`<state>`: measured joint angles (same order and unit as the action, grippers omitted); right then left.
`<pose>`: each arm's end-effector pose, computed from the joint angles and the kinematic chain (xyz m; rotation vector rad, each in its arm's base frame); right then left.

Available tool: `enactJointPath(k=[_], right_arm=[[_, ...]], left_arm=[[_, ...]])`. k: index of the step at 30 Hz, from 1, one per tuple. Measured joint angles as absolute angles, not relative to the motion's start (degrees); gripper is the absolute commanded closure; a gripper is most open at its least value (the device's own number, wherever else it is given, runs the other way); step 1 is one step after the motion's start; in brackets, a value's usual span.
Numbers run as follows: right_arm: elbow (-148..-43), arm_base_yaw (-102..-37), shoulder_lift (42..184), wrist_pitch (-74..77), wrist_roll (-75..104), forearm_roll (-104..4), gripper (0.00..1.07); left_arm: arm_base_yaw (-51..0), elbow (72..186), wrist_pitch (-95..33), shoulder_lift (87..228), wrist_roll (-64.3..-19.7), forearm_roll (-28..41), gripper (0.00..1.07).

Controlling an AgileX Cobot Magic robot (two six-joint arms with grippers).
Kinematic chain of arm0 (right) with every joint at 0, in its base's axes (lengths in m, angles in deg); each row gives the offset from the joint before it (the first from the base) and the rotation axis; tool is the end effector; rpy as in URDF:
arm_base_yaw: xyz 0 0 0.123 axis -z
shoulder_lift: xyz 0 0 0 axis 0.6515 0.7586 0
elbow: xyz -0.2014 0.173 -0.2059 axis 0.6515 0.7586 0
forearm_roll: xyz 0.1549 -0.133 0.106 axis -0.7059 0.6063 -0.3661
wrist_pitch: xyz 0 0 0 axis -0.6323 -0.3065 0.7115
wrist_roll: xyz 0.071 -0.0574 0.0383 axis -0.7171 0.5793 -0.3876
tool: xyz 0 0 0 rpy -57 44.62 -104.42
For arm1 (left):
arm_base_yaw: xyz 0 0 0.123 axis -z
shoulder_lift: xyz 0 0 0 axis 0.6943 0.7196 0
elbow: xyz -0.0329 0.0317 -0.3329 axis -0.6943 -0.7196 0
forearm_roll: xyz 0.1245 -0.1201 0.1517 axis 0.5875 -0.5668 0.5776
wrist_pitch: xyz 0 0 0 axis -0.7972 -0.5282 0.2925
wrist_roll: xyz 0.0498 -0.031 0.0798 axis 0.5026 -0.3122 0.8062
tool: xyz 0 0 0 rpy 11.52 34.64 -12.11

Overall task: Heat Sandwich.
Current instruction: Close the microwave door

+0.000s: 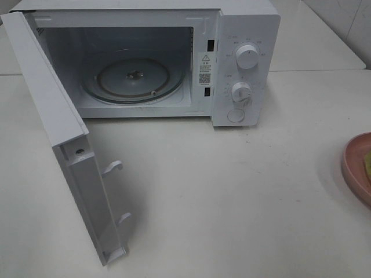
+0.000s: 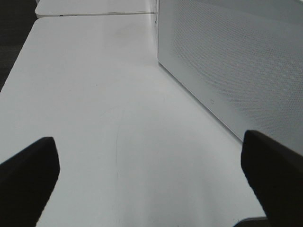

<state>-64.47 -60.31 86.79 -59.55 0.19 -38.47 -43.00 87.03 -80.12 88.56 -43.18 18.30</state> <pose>0.0626 0.0049 0.3144 -0.2917 2.5421 -0.0604 -0.0682 -0.0029 0.2638 0.0644 2.0241 -0.0384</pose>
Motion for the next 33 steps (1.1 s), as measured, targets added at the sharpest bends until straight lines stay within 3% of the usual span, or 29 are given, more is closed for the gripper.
enactJointPath(k=[10,21,33], right_arm=[[-62.9,-60.3,72.6,-61.4,0.9,-39.2,0.31],[-57.0,-48.6,56.8,-61.6,5.5,-43.3,0.31],[-56.8,-42.9,45.6,-61.9,7.1,-46.0,0.31]], left_arm=[[-43.0,87.0,-80.1,88.6,-43.2,18.3,0.05],[-43.0,87.0,-80.1,88.6,-43.2,18.3,0.05],[-43.0,87.0,-80.1,88.6,-43.2,18.3,0.05]])
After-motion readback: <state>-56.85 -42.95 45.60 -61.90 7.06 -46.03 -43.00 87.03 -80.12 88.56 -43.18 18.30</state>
